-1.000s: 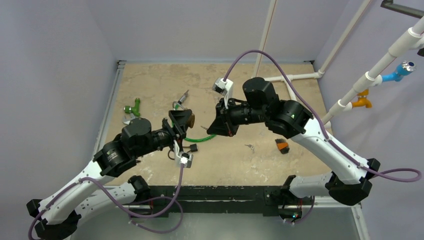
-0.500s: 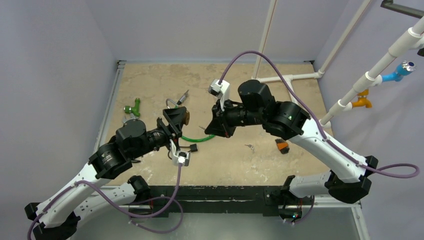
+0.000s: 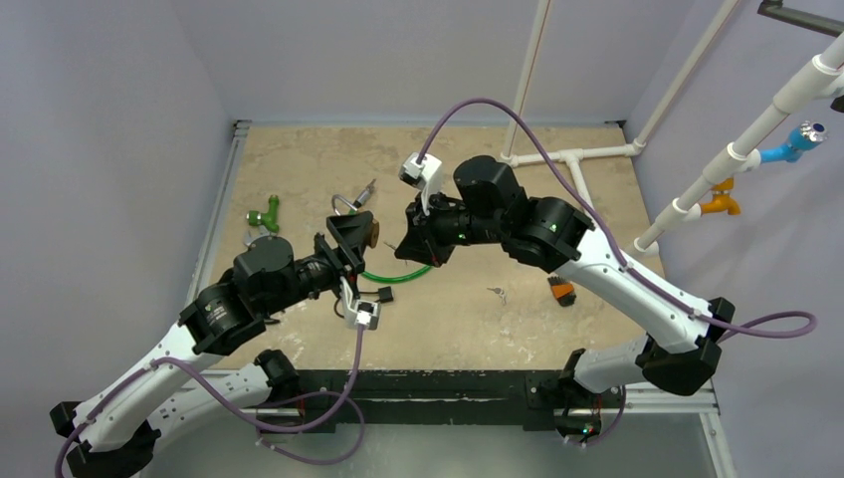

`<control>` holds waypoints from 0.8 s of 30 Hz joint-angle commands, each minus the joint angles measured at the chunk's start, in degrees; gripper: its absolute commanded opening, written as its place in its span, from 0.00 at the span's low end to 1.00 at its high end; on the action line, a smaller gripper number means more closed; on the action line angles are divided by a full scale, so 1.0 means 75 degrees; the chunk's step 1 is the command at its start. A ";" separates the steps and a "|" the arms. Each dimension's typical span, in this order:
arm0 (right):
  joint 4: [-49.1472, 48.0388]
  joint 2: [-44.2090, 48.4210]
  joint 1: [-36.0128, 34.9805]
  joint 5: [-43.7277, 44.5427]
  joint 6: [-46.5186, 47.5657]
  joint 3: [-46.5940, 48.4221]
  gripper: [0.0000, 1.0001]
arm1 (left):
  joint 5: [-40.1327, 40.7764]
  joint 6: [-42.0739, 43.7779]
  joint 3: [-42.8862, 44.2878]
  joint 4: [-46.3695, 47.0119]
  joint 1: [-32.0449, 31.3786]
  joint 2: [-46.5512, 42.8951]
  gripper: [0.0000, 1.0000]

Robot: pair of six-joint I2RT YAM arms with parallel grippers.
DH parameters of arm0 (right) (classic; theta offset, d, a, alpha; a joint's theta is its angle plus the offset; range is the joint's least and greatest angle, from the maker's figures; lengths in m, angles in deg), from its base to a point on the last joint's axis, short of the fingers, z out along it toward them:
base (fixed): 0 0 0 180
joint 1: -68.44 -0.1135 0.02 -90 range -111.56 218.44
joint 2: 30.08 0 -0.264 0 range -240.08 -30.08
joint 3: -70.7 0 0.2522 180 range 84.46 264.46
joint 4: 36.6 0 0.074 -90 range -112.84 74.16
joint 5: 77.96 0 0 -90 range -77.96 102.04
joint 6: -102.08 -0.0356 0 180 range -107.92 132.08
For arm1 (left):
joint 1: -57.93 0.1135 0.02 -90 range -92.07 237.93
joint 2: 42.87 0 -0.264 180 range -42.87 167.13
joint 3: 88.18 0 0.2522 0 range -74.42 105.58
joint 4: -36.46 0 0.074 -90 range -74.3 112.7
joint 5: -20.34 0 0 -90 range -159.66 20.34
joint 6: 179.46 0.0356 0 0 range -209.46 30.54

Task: Unlock with the key
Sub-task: Unlock the lock.

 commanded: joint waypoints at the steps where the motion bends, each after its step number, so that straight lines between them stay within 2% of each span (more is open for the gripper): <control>1: -0.0449 -0.0003 -0.0090 0.0134 0.0083 0.0416 0.00 | 0.0089 0.0257 0.0340 0.0783 0.0016 -0.0135 0.00; 24: -0.0688 -0.0333 -0.0147 0.0193 0.0083 0.0512 0.00 | -0.0002 0.0510 0.0265 0.0858 0.0019 -0.0232 0.00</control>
